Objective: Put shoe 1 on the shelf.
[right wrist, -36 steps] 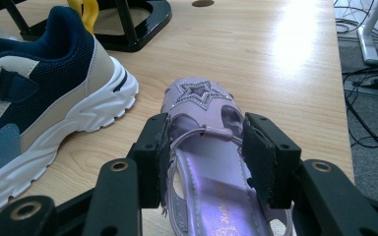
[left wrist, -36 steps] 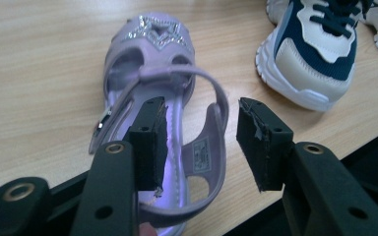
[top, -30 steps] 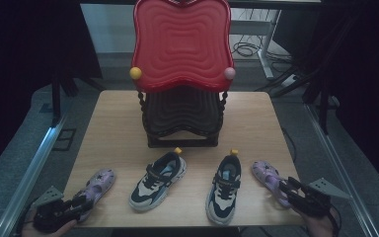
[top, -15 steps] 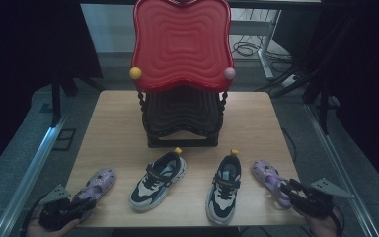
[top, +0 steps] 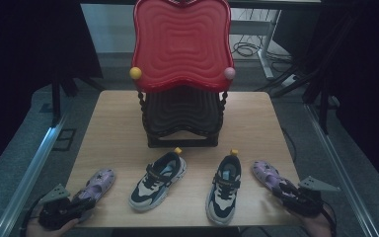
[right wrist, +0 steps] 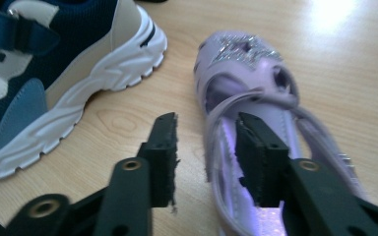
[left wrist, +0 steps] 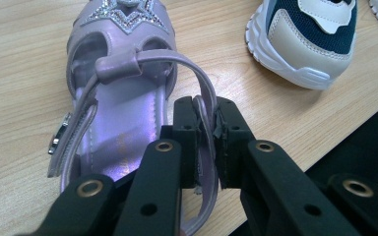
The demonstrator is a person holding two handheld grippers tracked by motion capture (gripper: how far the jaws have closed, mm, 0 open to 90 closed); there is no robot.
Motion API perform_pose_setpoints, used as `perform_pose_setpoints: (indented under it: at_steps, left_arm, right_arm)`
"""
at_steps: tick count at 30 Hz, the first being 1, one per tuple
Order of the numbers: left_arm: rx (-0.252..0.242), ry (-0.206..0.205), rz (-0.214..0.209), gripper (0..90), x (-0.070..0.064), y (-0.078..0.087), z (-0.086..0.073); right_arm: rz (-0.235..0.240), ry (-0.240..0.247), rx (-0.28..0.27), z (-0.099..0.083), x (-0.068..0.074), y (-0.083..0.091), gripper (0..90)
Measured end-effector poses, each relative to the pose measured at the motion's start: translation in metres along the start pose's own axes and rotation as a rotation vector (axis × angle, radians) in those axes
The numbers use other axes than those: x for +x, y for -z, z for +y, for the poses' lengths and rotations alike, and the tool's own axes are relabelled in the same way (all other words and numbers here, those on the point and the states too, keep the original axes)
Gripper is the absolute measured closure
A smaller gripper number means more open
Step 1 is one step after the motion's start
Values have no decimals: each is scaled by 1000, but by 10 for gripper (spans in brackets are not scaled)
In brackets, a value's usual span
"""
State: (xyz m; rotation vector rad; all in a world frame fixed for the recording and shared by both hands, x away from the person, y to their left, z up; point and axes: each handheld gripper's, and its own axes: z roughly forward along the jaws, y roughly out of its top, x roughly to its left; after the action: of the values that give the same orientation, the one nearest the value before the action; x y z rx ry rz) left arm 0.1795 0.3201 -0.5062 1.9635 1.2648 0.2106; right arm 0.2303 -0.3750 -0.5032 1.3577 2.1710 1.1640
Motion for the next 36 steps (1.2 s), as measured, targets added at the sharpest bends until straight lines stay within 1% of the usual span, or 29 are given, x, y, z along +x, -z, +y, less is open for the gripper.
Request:
perform_pose_setpoints:
  at_steps: [4, 6, 7, 8, 9, 11, 18, 21, 26, 30, 33, 36]
  left_arm:
    - [5, -6, -3, 814, 0, 0, 0]
    - [4, -5, -5, 815, 0, -1, 0]
    - [4, -5, -5, 815, 0, -1, 0]
    - [1, -2, -8, 815, 1, 0, 0]
    - [-1, 1, -11, 815, 1, 0, 0]
    - [-5, 4, -18, 818, 3, 0, 0]
    - [-51, 32, -42, 836, 8, 3, -2]
    - [-58, 27, -36, 842, 8, 4, -1]
    - [-66, 30, -34, 846, 8, 4, -1]
    - [-74, 30, -42, 845, 10, 5, 1]
    - [-78, 32, -40, 847, 11, 7, 3]
    - [-85, 39, -38, 849, 11, 8, 4]
  right_arm:
    - [6, 2, 28, 0, -1, -4, 729]
    - [8, 0, 31, 0, -2, -4, 781]
    - [8, 0, 31, 0, -2, -4, 781]
    - [12, -5, 30, -1, -3, -4, 823]
    - [17, -8, 31, -1, -3, -4, 833]
    - [22, -9, 27, -1, -4, -4, 841]
    - [43, -32, 16, -2, -6, -5, 852]
    - [60, -47, 5, -3, -7, -6, 852]
    - [58, -51, -3, -3, -8, -5, 856]
    - [69, -70, -23, -4, -10, -5, 858]
    - [64, -70, -31, -3, -10, -4, 859]
    - [66, -85, -40, -3, -11, -4, 859]
